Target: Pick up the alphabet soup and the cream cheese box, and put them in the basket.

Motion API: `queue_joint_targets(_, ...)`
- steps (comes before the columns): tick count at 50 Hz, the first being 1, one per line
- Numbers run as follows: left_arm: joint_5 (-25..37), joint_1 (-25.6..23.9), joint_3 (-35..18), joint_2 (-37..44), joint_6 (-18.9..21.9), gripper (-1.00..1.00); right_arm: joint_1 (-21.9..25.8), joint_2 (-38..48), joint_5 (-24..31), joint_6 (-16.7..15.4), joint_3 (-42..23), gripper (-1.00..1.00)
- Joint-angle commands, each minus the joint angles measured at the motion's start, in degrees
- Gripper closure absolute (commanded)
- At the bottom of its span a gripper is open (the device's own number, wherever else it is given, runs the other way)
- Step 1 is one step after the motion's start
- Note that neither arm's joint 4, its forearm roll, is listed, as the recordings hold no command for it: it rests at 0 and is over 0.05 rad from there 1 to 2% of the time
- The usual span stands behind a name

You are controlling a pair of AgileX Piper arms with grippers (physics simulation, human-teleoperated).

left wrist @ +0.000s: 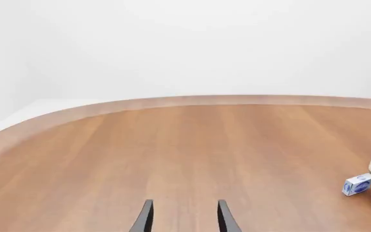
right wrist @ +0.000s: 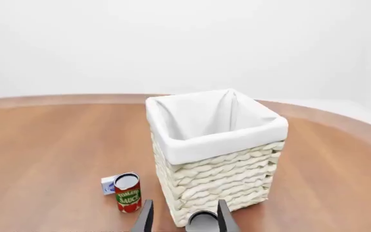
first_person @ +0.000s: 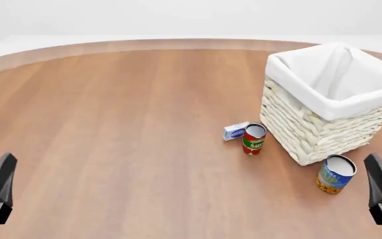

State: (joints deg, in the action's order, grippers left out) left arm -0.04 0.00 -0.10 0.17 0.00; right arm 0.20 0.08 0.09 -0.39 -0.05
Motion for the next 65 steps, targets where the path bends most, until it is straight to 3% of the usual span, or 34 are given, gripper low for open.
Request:
queue_joint_targets(1,-0.1,0.0,-0.1,0.3,0.0,-1.0,0.2,0.0,0.2,-3.2,-0.1,-1.0)
queue_joint_targets(6,-0.1,0.0,-0.1,0.3,0.0,-1.0,0.3,0.0,0.5,-4.2,-0.3,-1.0)
queue_joint_targets(14,-0.1,0.0,-0.1,0.3,0.0,-1.0,2.2,2.2,1.2,-10.0,-0.2,-1.0)
queue_joint_targets(16,-0.1,0.0,-0.1,0.3,0.0,-1.0,2.2,4.5,0.3,-9.6,-0.9,-1.0)
queue_joint_targets(17,-0.1,0.0,-0.1,0.3,0.0,-1.0,3.4,4.8,0.3,-11.3,-1.2,-1.0)
queue_joint_targets(22,-0.1,0.0,-0.1,0.3,0.0,-1.0,2.9,7.0,-0.7,-11.4,-2.3,-1.0)
queue_joint_targets(24,-0.1,0.0,-0.1,0.3,0.0,-1.0,2.8,7.5,-1.1,-12.9,-2.8,-1.0)
queue_joint_targets(28,-0.1,0.0,-0.1,0.3,0.0,-1.0,3.0,8.6,-0.2,-12.3,-4.9,-1.0)
queue_joint_targets(29,-0.1,0.0,-0.1,0.3,0.0,-1.0,4.6,13.9,-2.6,-13.2,-4.9,-1.0)
queue_joint_targets(31,-0.1,0.0,-0.1,0.3,0.0,-1.0,2.5,15.6,-2.4,-10.8,-6.4,-1.0)
queue_joint_targets(33,-0.1,0.0,-0.1,0.3,0.0,-1.0,3.4,15.6,-2.4,-12.7,-6.4,-1.0)
queue_joint_targets(35,-0.1,0.0,-0.1,0.3,0.0,-1.0,2.6,16.3,-1.9,-11.1,-7.4,-1.0)
queue_joint_targets(36,-0.1,0.0,-0.1,0.3,0.0,-1.0,3.0,18.8,-2.6,-12.6,-7.7,-1.0)
queue_joint_targets(44,-0.1,0.0,-0.1,0.3,0.0,-1.0,1.1,22.4,-0.9,-10.9,-11.5,-1.0)
queue_joint_targets(46,-0.1,0.0,-0.1,0.3,0.0,-1.0,-2.3,22.0,0.2,-6.9,-13.6,-1.0)
queue_joint_targets(47,-0.1,0.0,-0.1,0.3,0.0,-1.0,-3.0,21.3,0.5,-6.7,-13.9,-1.0)
queue_joint_targets(49,-0.1,0.0,-0.1,0.3,0.0,-1.0,0.1,21.6,0.8,-9.9,-14.1,-1.0)
queue_joint_targets(55,-0.1,0.0,-0.1,0.3,0.0,-1.0,4.3,22.0,2.4,-13.1,-16.9,-1.0)
queue_joint_targets(57,-0.1,0.0,-0.1,0.3,0.0,-1.0,7.4,21.3,1.7,-17.3,-16.2,-1.0)
queue_joint_targets(59,-0.1,0.0,-0.1,0.3,0.0,-1.0,5.8,22.9,2.1,-16.1,-18.2,-1.0)
queue_joint_targets(63,-0.1,0.0,-0.1,0.3,0.0,-1.0,5.4,25.1,1.1,-16.7,-19.0,-1.0)
queue_joint_targets(65,-0.1,0.0,-0.1,0.3,0.0,-1.0,6.4,24.5,0.8,-18.7,-19.7,-1.0)
